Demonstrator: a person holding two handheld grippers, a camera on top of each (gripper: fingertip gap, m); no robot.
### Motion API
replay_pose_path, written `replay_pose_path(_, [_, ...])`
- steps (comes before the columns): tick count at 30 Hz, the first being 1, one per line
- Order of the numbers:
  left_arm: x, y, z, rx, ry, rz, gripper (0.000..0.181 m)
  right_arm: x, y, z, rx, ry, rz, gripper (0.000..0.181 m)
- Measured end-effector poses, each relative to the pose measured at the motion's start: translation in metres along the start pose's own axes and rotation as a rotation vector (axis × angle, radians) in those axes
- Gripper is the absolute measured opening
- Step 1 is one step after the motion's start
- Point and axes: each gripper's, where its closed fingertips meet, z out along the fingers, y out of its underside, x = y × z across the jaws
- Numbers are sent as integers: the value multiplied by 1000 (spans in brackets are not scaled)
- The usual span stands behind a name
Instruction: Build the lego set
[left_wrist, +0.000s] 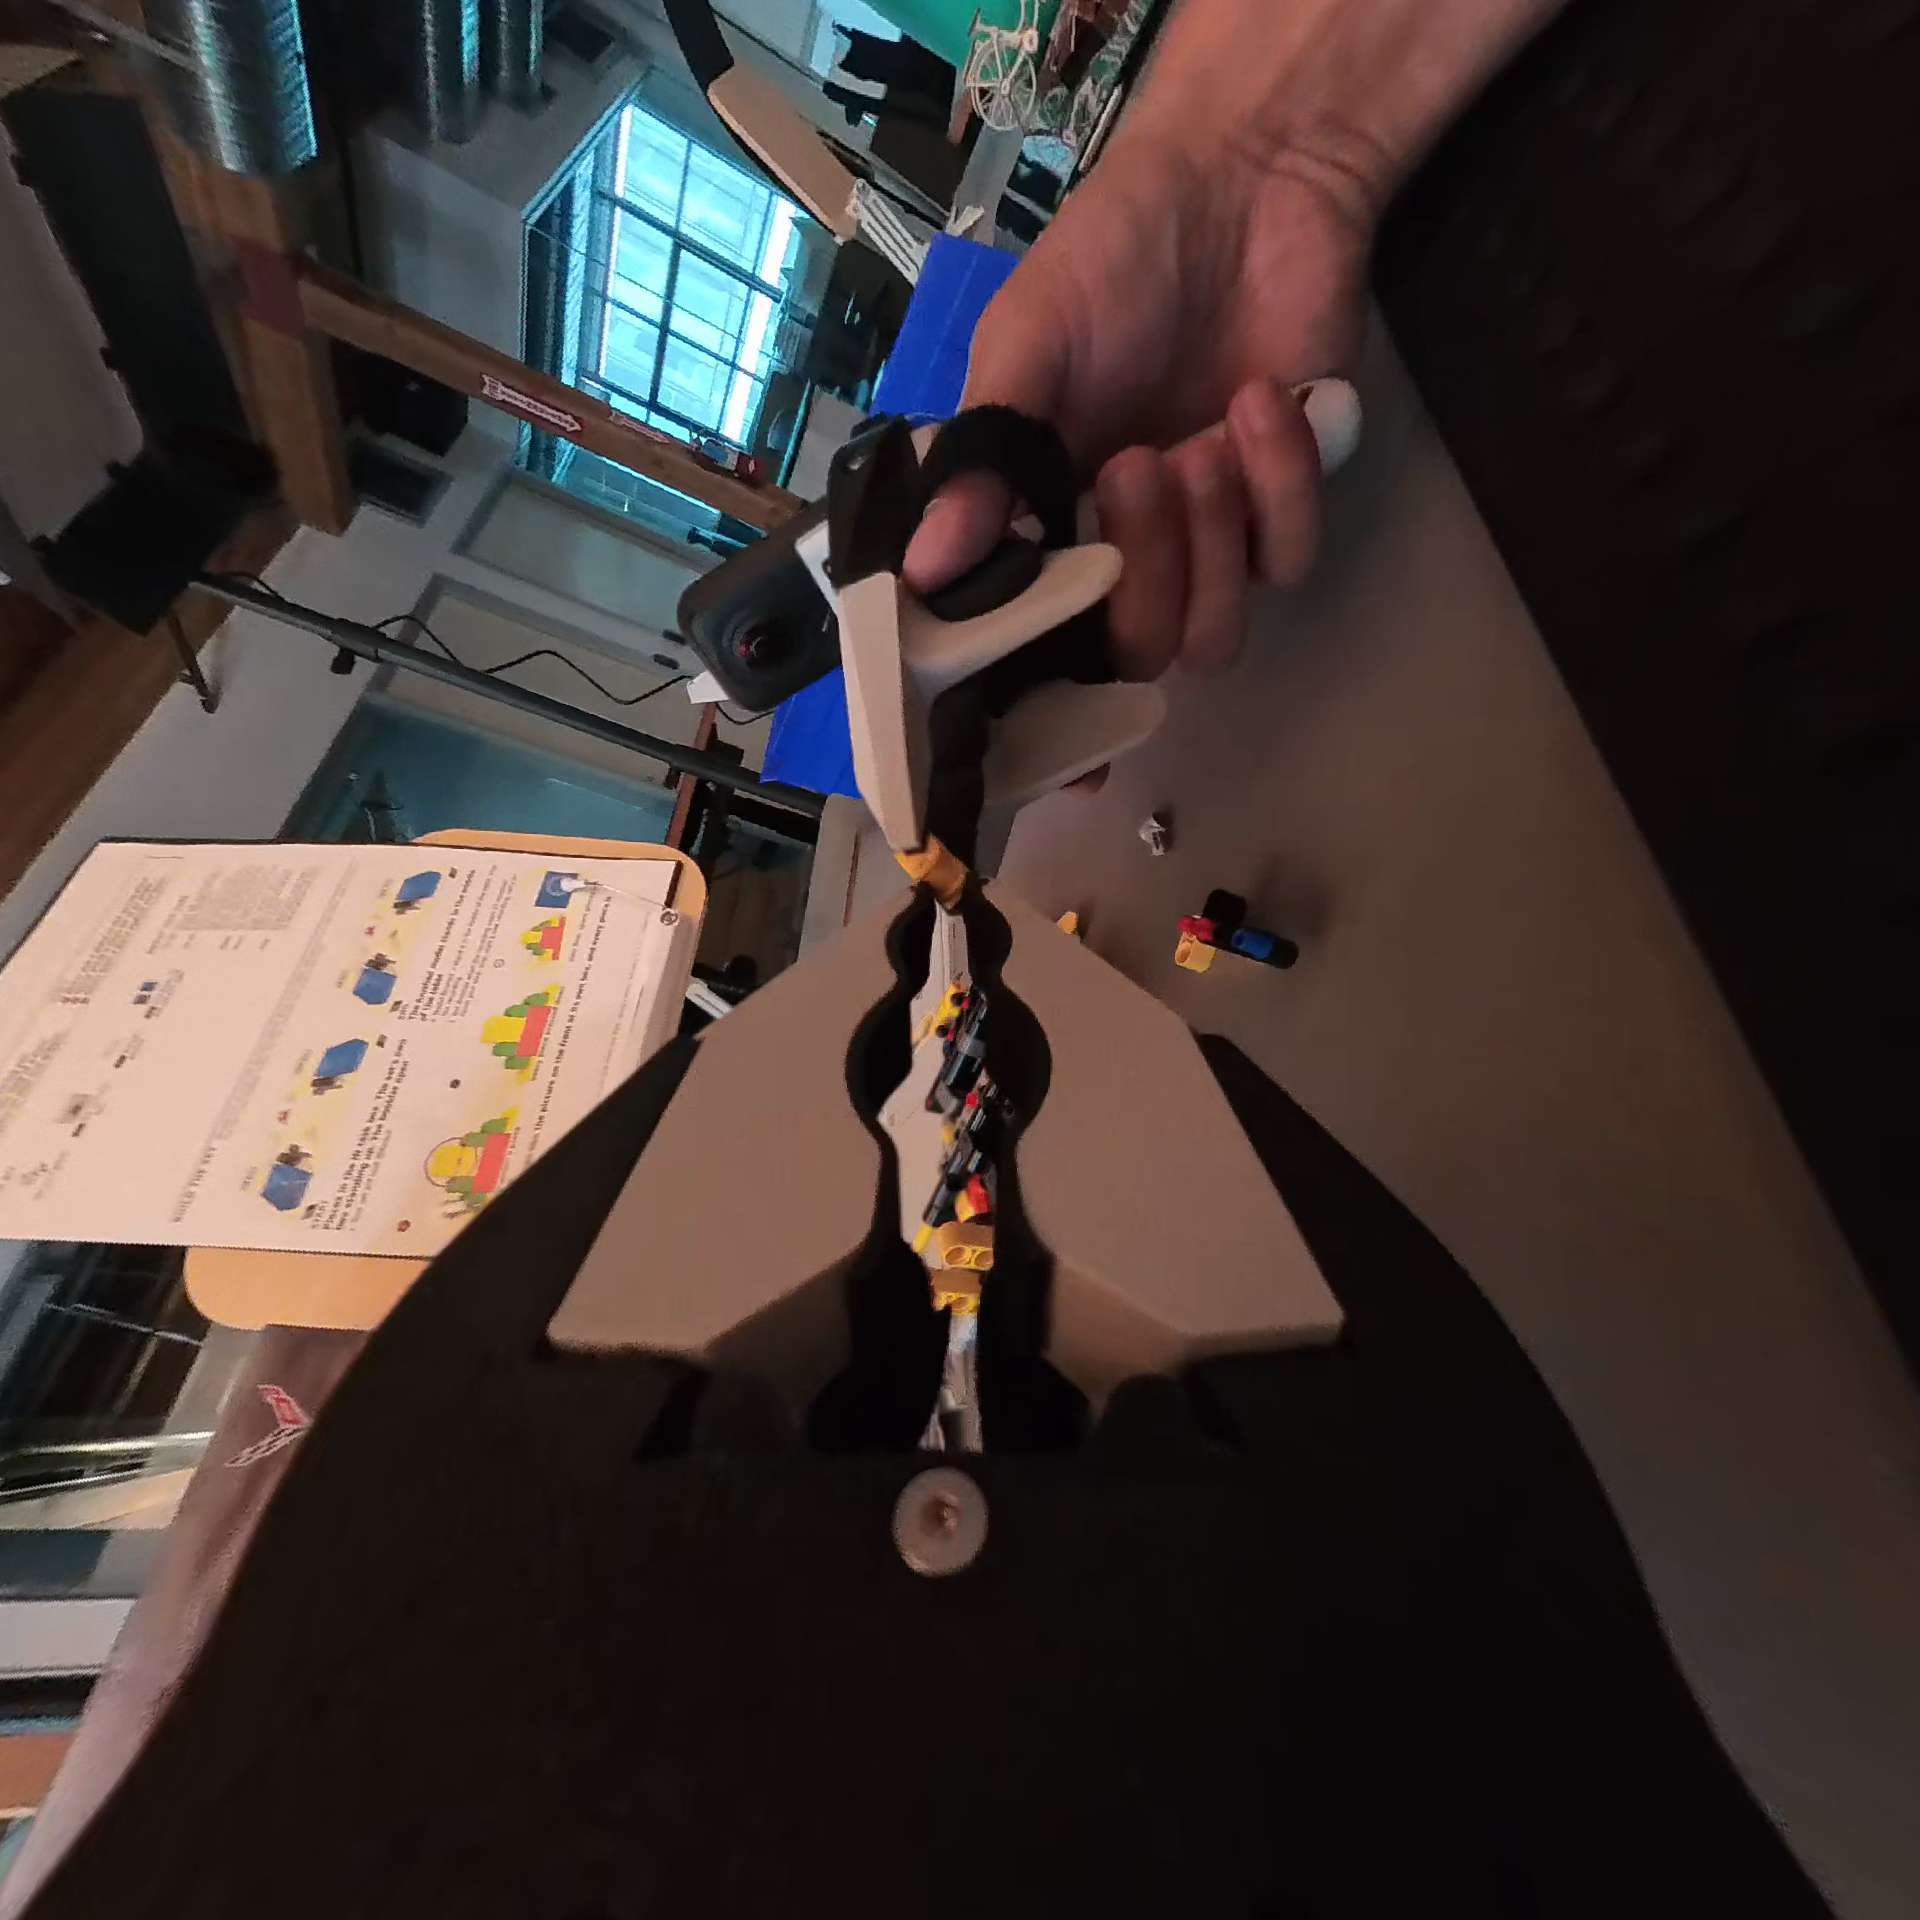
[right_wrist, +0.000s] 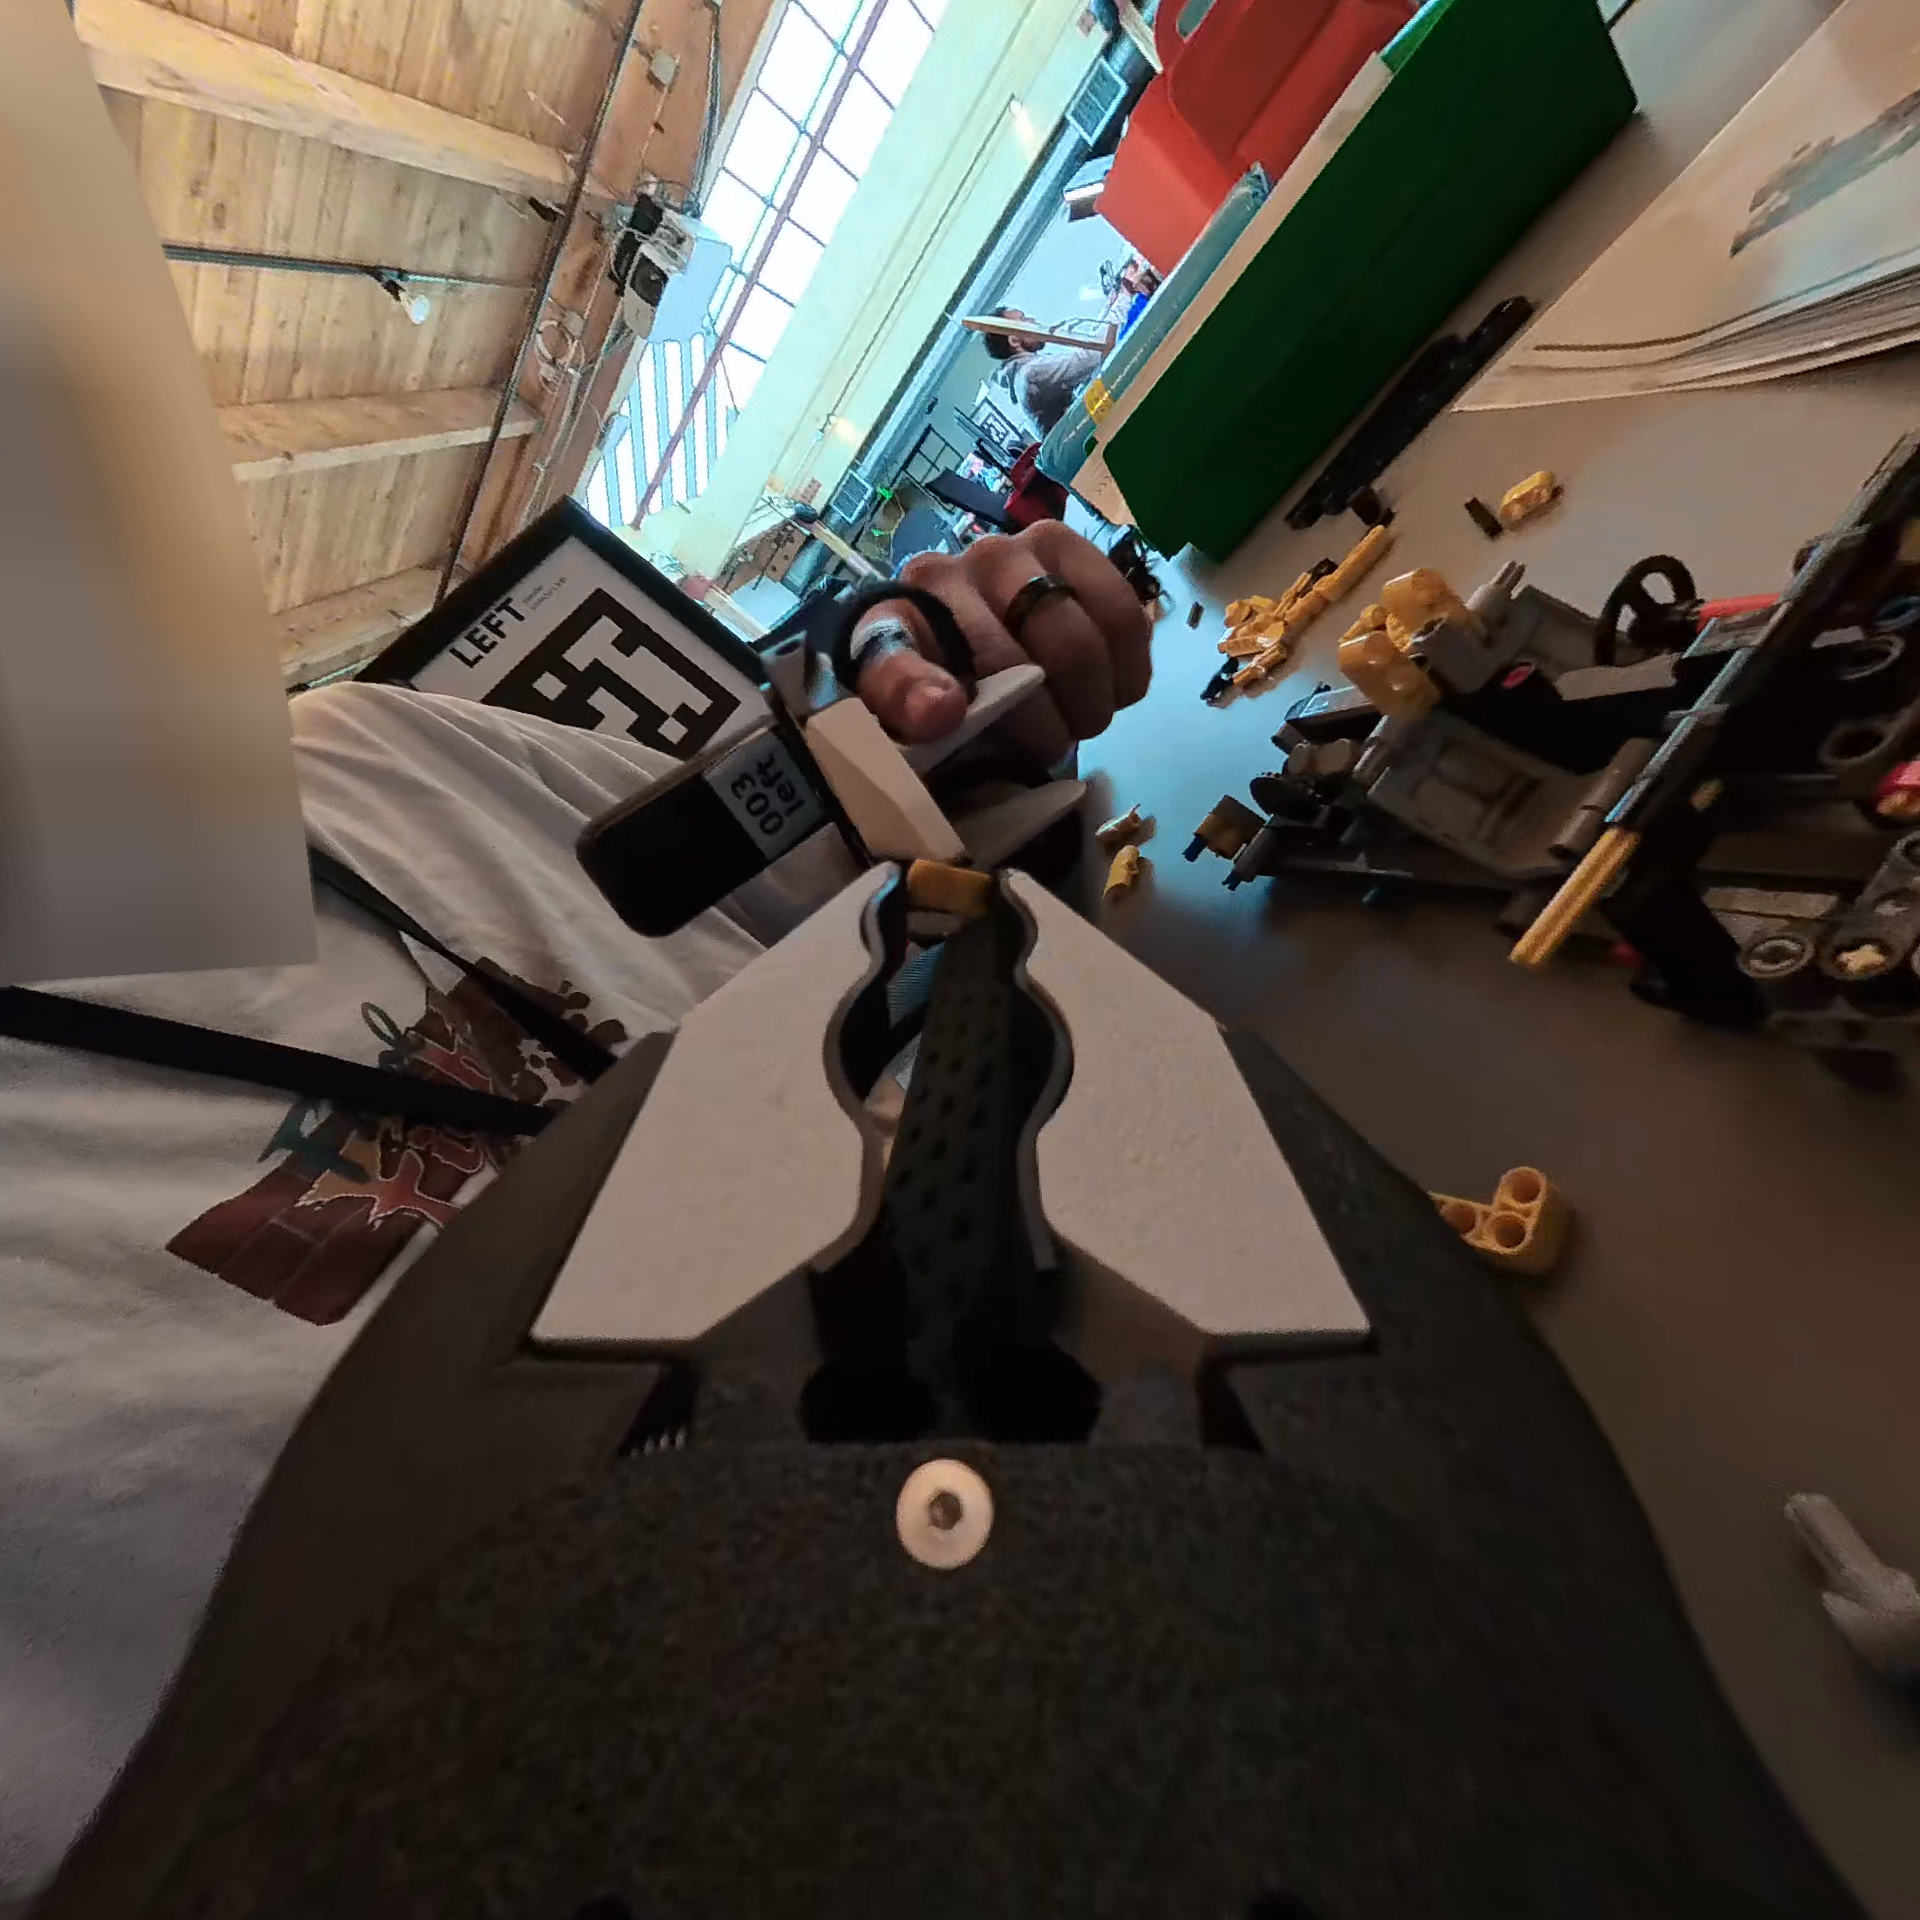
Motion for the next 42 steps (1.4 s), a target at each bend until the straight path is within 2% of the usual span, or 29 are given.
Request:
replay_pose_path(4, [0,2,2,-20,-6,-11,6,2,0,-1,-1,21,-8,14])
replay_pose_path(8, [-14,5,5,-28,-43,-212,8,0,-14,-3,85,22,-21,14])
replay_pose_path(11, [-23,3,4,21,-48,-356,8,-3,-22,-1,142,13,-35,14])
replay_pose_path(22, [-29,-3,-1,114,4,-544,8,-7,-23,5,167,-31,-9,14])
replay_pose_path(35, [-23,5,4,43,-13,-466,12,-4,-19,7,147,-18,-9,14])
replay_pose_path(42, [-23,1,3,59,-12,-450,9,-3,-18,7,141,-19,-2,14])
